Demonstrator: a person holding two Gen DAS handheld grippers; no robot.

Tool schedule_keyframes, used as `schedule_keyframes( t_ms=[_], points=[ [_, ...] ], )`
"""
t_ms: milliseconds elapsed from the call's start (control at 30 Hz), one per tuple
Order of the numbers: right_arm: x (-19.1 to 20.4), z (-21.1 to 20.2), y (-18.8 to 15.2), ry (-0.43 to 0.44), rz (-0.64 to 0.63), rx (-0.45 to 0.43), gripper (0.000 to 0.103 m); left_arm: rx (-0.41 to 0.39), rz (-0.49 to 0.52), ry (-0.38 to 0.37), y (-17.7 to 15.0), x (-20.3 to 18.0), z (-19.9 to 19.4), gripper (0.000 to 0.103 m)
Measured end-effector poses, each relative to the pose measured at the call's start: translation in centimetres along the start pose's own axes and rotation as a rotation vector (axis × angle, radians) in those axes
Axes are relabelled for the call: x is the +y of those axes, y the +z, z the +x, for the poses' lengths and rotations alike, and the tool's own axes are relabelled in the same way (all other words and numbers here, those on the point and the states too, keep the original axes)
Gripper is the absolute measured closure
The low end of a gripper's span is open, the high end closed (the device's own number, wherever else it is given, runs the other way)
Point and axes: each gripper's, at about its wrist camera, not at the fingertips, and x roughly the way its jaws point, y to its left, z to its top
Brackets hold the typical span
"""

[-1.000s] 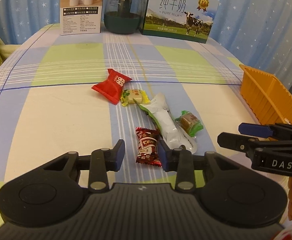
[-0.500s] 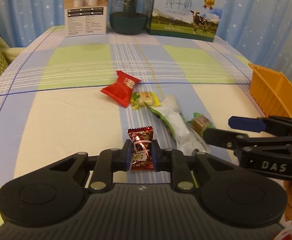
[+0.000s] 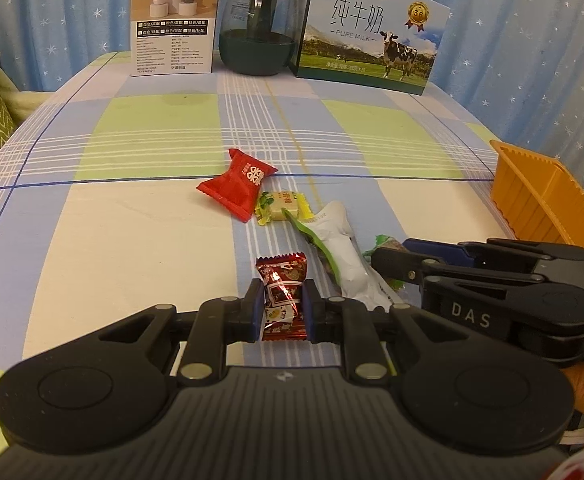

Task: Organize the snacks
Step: 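Grasp the green-wrapped brown candy with the right gripper while the left holds its packet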

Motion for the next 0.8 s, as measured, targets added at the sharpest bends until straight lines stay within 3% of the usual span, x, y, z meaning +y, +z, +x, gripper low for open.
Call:
schedule_keyframes(
  t_ms=[800],
  points=[
    [-1.2, -8.7, -0.5, -0.116, 0.008, -0.089, 0.079, -0.047, 0.016, -0.033, -2.0, -4.1, -4.8, 0.085]
  ],
)
